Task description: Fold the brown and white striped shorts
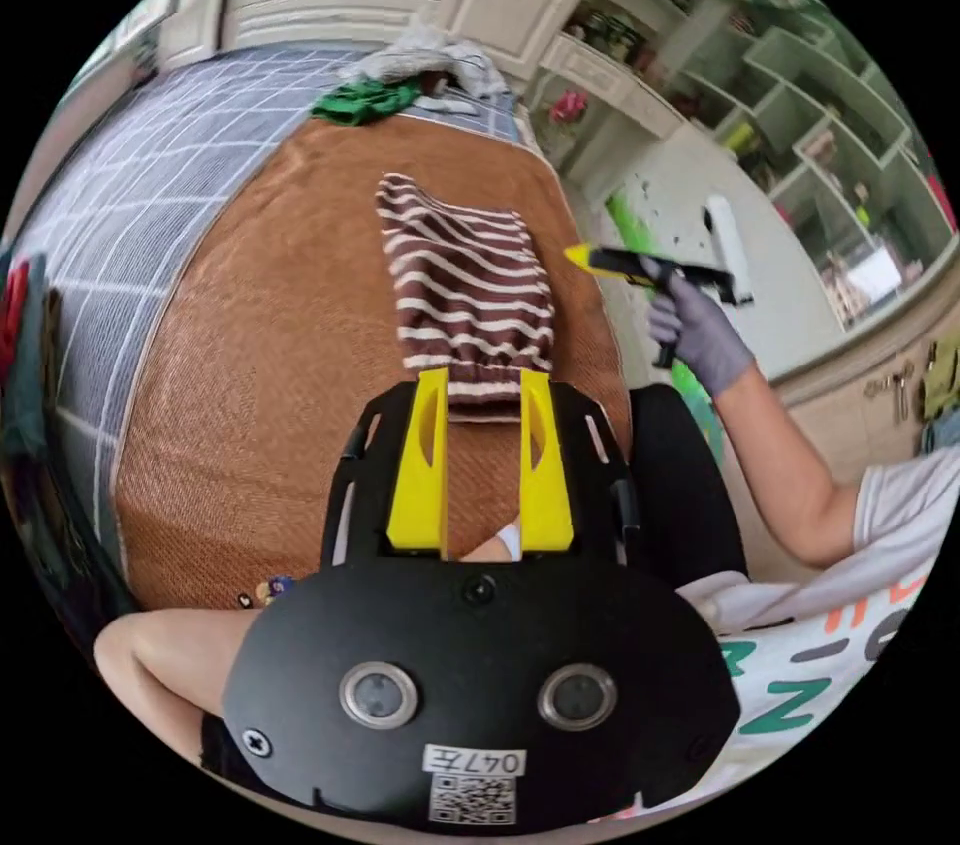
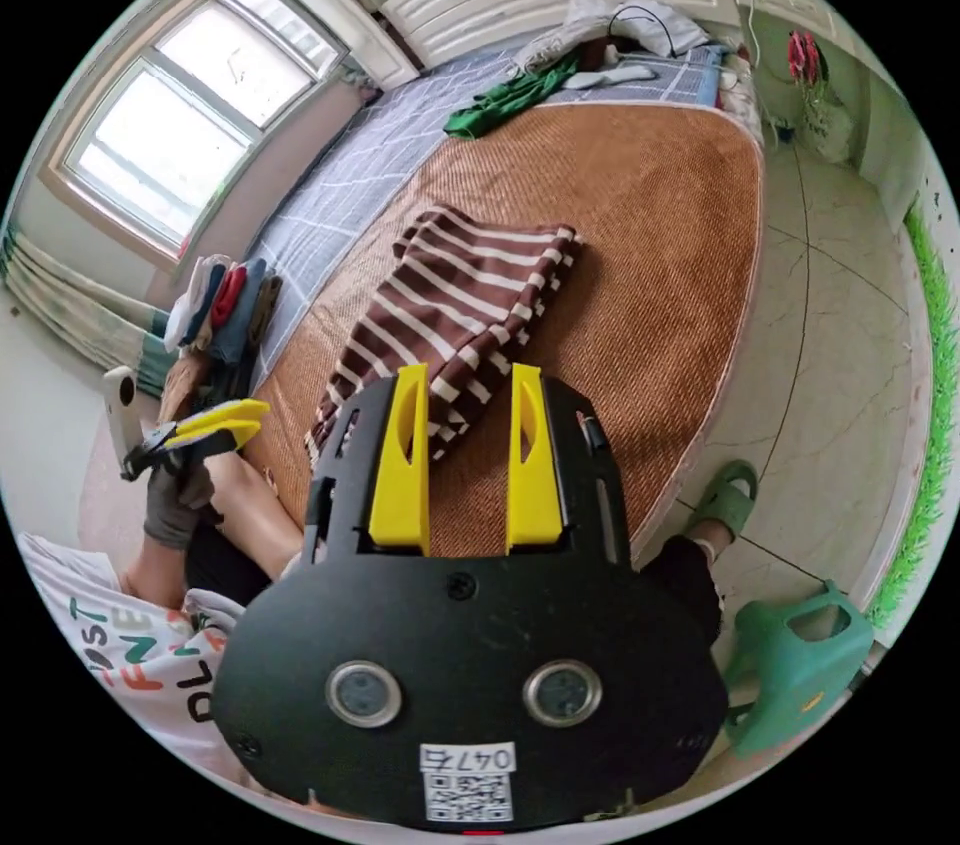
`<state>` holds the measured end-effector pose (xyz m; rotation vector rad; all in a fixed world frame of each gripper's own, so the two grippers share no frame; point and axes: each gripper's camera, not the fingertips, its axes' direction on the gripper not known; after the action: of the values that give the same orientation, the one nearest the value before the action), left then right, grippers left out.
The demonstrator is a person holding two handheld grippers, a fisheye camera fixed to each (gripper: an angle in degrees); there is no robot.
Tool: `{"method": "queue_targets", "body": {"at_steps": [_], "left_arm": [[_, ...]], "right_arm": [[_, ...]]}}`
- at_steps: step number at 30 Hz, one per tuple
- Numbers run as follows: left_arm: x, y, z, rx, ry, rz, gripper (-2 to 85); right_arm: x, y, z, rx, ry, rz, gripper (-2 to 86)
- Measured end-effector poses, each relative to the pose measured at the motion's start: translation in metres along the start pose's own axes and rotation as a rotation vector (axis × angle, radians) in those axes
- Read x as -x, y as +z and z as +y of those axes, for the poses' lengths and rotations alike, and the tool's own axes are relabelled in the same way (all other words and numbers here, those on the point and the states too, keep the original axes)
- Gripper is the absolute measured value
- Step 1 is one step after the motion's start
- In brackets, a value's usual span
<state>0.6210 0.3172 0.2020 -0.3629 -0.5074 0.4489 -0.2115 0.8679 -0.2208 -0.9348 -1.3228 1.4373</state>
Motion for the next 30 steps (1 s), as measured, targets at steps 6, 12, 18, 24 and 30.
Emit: {"method": "queue_targets", "body": {"at_steps": [6, 12, 18, 24, 30], "left_arm": [[0.128, 0.068, -0.1, 0.037, -0.133, 0.366, 10.6], [0.194, 0.176, -0.16, 0.174, -0.226, 0.442, 11.4], [0.23, 0.249, -0.172, 0.263, -0.282, 0.521, 9.4], [0.247, 0.295, -0.165, 0.28, -0.29, 0.678, 2.3], [0.22, 0.212, -0.192, 0.056, -0.078, 0.912, 0.1]], "right_arm": [[-0.055, 0.036, 0.018, 0.037, 0.203, -0.268, 9.9], [-0.085, 0.059, 0.022, 0.03, 0.306, -0.397, 8.7], [-0.104, 0.067, 0.027, 0.033, 0.324, -0.482, 6.3], [-0.104, 0.079, 0.026, 0.025, 0.321, -0.566, 0.9], [-0.052, 0.0, 0.001, -0.222, 0.01, -0.591, 0.1]]}}
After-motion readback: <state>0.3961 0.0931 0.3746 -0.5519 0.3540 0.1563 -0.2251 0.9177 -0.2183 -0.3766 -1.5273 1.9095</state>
